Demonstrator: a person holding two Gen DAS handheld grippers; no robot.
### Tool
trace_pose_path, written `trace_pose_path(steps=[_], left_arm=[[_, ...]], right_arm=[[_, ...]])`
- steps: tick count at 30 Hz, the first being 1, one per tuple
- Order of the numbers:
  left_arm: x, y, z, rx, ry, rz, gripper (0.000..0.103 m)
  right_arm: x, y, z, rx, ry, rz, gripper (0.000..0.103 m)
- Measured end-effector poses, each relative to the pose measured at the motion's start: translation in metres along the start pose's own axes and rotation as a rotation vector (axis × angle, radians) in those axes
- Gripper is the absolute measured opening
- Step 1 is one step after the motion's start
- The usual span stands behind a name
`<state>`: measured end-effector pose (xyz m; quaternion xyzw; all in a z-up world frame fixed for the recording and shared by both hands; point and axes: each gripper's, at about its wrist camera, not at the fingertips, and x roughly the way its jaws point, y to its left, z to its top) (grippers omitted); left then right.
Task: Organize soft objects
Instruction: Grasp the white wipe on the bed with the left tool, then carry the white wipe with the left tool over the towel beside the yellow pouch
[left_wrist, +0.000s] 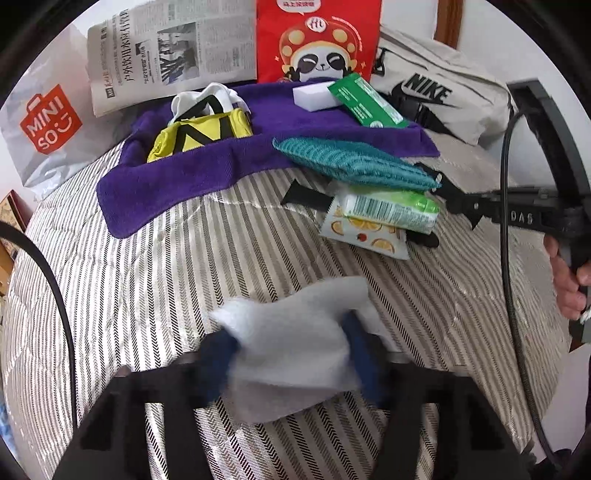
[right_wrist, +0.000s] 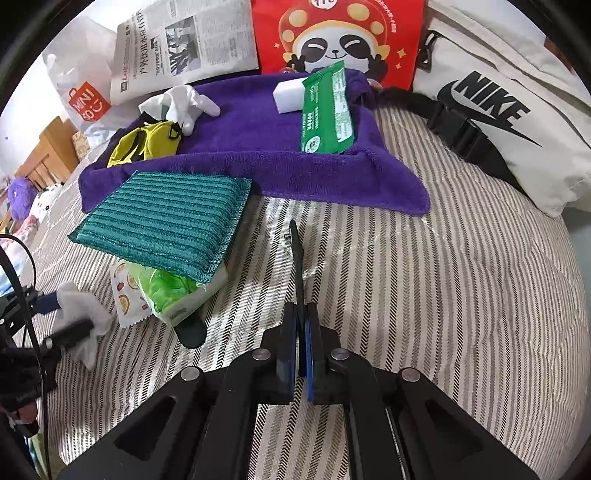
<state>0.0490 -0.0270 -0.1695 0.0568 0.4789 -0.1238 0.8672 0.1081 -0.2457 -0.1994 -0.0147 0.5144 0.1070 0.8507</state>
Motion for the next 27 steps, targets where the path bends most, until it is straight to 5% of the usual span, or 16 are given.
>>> trace_pose_path(steps=[4, 27], left_arm=[[-0.002, 0.005, 0.002, -0.036, -0.008, -0.041, 0.015], [-0.041, 0.054, 0.034, -0.168, -0.038, -0.097, 0.014]], right_arm=[[-0.011, -0.003, -0.001, 0.009, -0.008, 0.003, 0.003], [-0.076, 0.036, 0.029, -0.02, -0.078, 0.028, 0.003]])
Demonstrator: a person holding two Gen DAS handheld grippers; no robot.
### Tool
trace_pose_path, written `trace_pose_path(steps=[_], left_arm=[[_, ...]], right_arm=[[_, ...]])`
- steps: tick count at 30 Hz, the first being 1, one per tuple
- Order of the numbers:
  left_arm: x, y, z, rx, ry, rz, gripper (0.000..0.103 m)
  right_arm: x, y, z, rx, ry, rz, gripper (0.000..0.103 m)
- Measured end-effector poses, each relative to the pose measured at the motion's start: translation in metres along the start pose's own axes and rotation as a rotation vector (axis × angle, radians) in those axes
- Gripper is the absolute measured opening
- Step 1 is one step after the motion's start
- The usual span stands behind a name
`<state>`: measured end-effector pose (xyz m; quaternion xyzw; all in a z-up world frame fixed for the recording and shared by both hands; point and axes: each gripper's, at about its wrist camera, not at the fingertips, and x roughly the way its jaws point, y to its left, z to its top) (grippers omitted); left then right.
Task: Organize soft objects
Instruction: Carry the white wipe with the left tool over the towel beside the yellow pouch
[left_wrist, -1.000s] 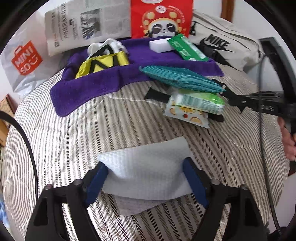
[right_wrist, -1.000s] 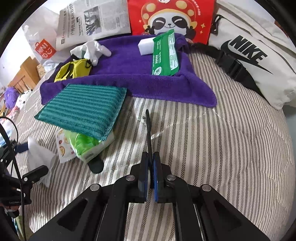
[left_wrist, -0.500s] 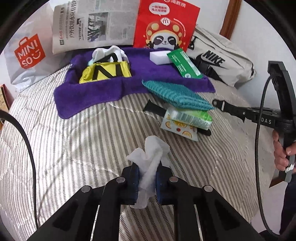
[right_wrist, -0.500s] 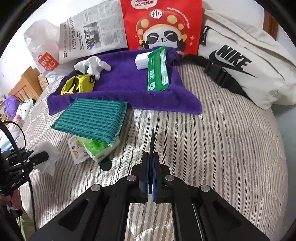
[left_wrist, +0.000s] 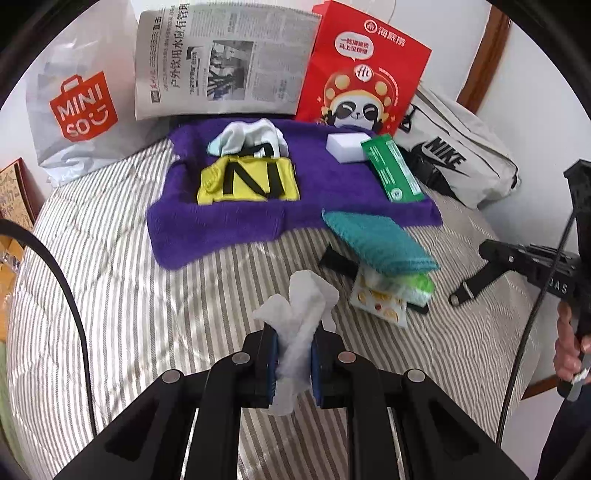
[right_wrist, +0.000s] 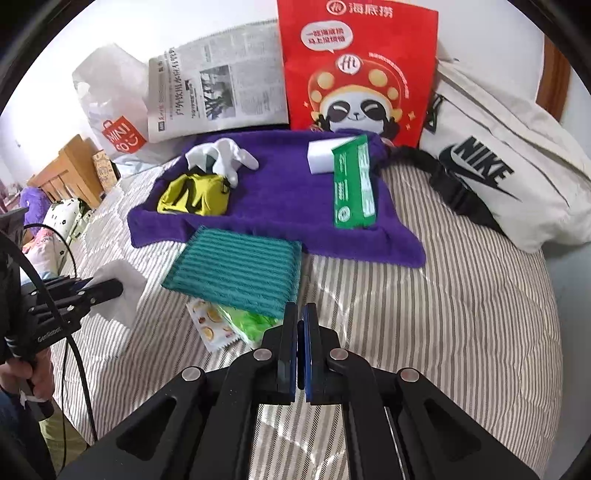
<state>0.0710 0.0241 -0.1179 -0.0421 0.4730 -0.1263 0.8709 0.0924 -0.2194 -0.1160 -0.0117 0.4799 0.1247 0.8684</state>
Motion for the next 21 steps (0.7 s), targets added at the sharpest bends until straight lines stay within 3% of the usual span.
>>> trace_pose_path(steps=[14, 21], left_arm=[[0.008, -0.002, 0.046, 0.04, -0.039, 0.006, 0.014], [0.015, -0.002, 0.067, 0.042, -0.045, 0.003, 0.014]], right_arm=[[0.003, 0.014, 0.034, -0.051, -0.022, -0.059, 0.003], [0.009, 0.013, 0.05, -0.041, -0.031, -0.035, 0.003]])
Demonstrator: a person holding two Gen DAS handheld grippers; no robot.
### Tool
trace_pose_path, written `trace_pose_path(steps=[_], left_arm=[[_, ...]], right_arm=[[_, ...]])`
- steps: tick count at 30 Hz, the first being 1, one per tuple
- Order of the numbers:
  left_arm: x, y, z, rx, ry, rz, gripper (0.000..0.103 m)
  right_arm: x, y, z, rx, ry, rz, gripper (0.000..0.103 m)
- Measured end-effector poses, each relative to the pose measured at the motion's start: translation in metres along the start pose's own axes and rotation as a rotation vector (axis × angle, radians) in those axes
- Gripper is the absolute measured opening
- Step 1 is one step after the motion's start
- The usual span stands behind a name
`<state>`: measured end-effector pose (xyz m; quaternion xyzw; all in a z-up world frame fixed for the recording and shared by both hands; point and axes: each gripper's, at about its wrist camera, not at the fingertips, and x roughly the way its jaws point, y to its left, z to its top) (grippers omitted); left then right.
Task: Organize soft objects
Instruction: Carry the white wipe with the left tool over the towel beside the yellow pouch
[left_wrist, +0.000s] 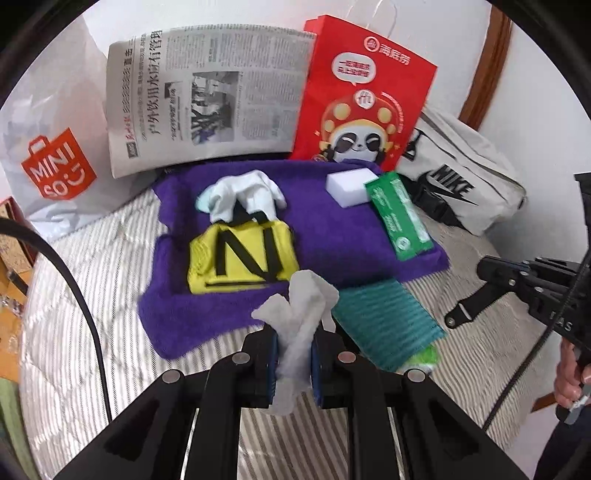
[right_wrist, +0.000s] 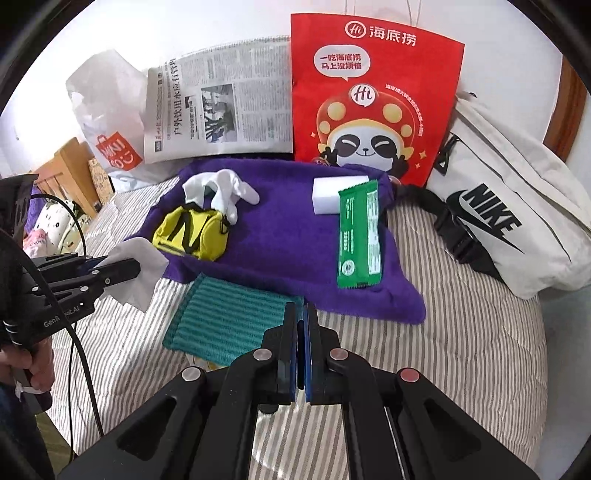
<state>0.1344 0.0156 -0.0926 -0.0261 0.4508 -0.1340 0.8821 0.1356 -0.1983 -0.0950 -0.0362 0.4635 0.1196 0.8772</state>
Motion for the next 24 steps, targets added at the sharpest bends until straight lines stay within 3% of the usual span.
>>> trace_pose_path(steps=[24], left_arm=[[0.024, 0.02, 0.061, -0.024, -0.032, 0.009, 0.014]], right_arm=[[0.068, -0.022, 0.065, 0.077, 0.01, 0.088, 0.003]])
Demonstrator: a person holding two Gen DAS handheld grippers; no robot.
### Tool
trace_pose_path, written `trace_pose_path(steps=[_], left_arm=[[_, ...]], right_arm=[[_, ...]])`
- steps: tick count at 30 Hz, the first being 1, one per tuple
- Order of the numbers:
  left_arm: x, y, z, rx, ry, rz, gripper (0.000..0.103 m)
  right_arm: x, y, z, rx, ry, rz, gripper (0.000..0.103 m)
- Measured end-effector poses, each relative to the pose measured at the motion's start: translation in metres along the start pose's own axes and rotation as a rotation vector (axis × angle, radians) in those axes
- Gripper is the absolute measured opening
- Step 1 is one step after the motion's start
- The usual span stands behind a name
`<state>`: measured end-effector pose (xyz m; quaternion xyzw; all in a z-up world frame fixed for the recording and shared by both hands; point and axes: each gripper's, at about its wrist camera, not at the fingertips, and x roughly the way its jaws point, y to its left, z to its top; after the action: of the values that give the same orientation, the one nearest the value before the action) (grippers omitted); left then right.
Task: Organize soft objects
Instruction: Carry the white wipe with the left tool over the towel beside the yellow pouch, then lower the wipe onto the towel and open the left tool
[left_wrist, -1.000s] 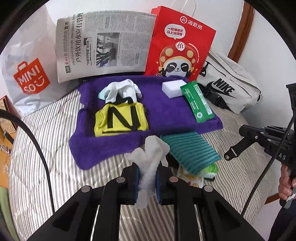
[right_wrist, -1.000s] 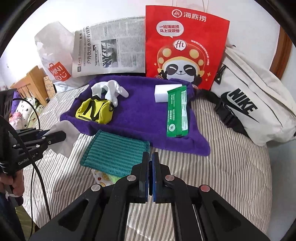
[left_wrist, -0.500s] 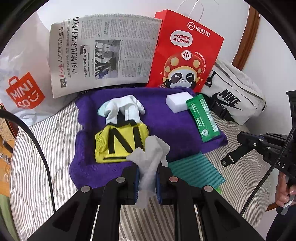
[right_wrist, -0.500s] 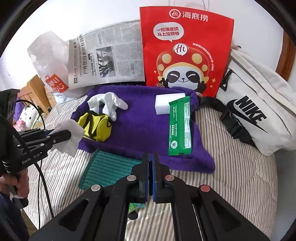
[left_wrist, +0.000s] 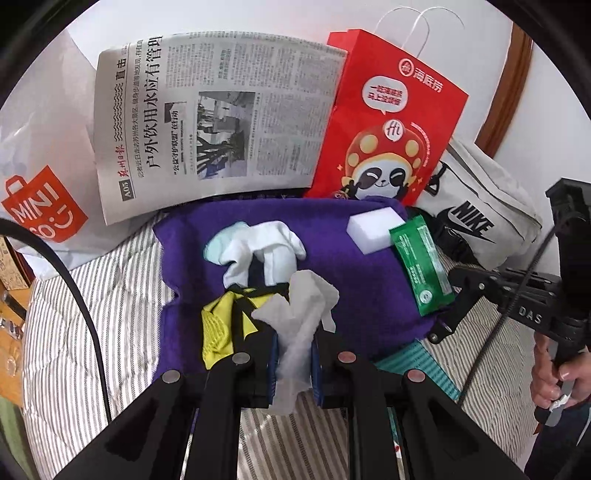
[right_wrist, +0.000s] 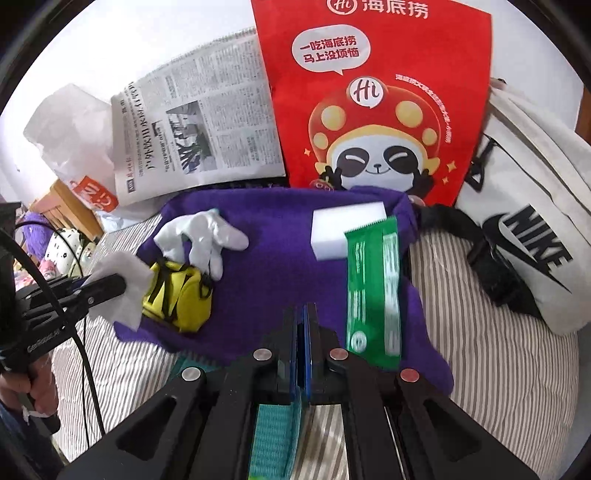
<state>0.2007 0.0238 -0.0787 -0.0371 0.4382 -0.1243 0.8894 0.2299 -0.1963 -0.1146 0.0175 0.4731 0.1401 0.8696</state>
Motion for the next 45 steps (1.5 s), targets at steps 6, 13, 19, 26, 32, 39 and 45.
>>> trace_pose_path(steps=[6, 13, 19, 26, 32, 39, 45], left_arm=[[0.007, 0.013, 0.006, -0.022, -0.001, -0.011, 0.014], [0.017, 0.021, 0.007, -0.032, 0.006, -0.032, 0.014], [0.024, 0.023, 0.008, -0.036, 0.01, -0.046, 0.014], [0.029, 0.025, 0.006, -0.042, 0.02, -0.06, 0.014], [0.031, 0.027, 0.005, -0.043, 0.029, -0.058, 0.014], [0.033, 0.028, 0.005, -0.047, 0.036, -0.055, 0.014], [0.032, 0.027, 0.003, -0.044, 0.043, -0.055, 0.014]], right_arm=[[0.018, 0.0, 0.016, -0.007, -0.002, -0.004, 0.003], [0.039, -0.003, 0.029, -0.003, 0.017, 0.007, 0.003], [0.046, -0.007, 0.042, 0.017, 0.0, 0.026, 0.003], [0.072, -0.014, 0.042, 0.015, 0.043, 0.019, 0.003], [0.08, -0.021, 0.044, 0.01, 0.041, -0.008, 0.006], [0.079, -0.031, 0.047, 0.002, 0.035, -0.028, 0.01], [0.064, -0.03, 0.05, -0.011, 0.012, -0.031, 0.029]])
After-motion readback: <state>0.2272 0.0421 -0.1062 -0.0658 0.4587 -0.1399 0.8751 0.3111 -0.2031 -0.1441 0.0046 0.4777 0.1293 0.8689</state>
